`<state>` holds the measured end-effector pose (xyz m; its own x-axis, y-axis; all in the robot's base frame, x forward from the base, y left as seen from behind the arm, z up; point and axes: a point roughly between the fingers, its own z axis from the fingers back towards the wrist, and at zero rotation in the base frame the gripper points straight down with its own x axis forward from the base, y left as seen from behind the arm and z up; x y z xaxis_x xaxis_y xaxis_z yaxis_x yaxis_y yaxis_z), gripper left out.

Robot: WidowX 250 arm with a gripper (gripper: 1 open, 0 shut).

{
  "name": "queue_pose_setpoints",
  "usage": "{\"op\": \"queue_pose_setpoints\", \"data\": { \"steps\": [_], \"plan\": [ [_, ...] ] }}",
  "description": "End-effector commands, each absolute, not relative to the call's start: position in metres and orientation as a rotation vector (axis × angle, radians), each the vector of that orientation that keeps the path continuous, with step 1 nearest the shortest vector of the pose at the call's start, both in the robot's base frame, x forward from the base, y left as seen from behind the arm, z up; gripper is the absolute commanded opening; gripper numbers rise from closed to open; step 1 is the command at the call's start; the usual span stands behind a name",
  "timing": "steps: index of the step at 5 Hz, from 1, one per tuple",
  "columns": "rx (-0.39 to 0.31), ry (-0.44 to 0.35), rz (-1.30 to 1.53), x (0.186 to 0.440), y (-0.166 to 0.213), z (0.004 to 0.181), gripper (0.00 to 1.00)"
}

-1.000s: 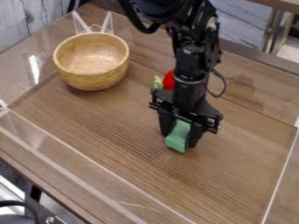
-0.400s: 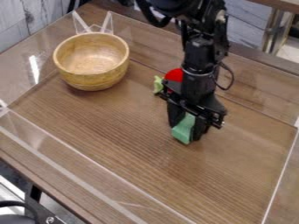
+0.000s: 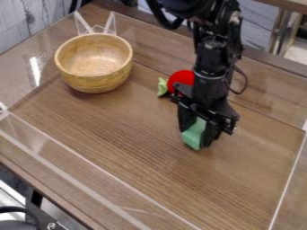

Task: Put the green stick in the brown bowl

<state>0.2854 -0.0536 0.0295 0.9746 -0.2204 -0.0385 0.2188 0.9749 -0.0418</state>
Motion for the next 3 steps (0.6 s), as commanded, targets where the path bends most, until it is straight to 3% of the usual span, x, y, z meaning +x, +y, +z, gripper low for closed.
{"op": "queue_pose_setpoints", "data": {
  "steps": [1,3],
  "plan": [
    [-0.046,-0.035,-0.274,0.296,-0.05,0.054,0.0],
    [-0.043,-0.057,-0.247,0.296,-0.044,0.067,0.0]
  ]
}}
